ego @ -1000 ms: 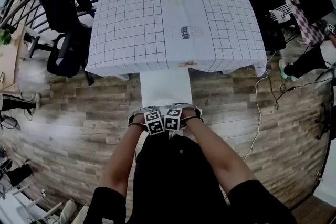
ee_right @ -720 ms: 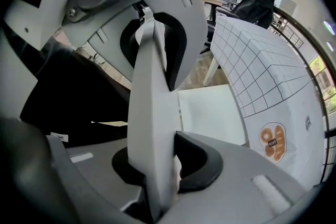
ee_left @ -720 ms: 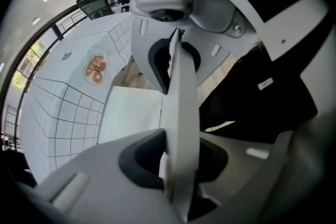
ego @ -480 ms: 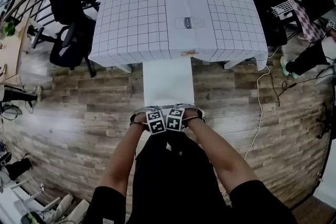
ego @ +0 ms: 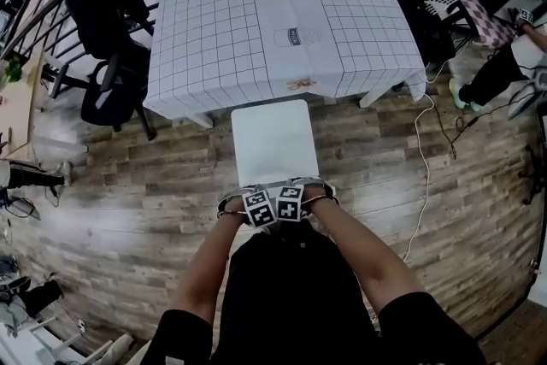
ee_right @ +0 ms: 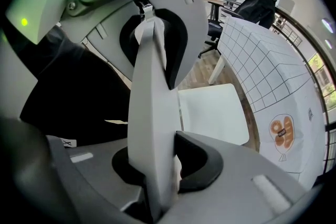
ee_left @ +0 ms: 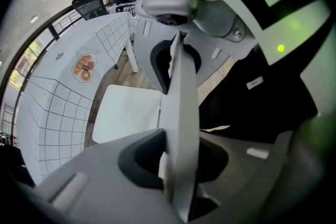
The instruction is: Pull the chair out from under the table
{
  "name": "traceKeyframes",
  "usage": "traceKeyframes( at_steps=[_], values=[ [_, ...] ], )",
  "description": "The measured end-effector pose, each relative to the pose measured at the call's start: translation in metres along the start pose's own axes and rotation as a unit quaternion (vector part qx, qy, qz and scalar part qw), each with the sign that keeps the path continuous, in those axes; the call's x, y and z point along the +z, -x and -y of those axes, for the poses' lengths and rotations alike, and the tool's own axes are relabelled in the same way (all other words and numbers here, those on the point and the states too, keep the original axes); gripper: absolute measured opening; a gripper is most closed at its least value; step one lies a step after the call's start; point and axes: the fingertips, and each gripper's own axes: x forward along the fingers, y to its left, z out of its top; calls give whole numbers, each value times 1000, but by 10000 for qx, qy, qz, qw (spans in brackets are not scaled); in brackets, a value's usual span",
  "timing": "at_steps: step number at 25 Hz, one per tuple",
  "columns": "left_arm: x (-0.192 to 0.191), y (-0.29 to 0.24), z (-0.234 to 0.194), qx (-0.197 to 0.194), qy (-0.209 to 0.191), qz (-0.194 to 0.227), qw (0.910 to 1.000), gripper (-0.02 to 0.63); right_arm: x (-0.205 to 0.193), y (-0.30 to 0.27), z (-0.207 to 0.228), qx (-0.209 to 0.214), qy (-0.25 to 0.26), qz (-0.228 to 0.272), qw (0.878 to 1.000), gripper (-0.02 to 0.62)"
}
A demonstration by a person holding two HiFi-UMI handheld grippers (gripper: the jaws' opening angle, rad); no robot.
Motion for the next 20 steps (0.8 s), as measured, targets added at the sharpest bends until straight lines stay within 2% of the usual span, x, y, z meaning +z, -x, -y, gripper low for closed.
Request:
traceKeyframes(
  at_steps=[8,20],
  values=[
    [-1,-10,28,13,27,42,10000,92,-8,-9,-27,-87,113,-58,9999,84],
    [-4,-5,63,-108,8,66,9999,95,-8,-4,-63,14,111,-147,9998,86]
  ],
)
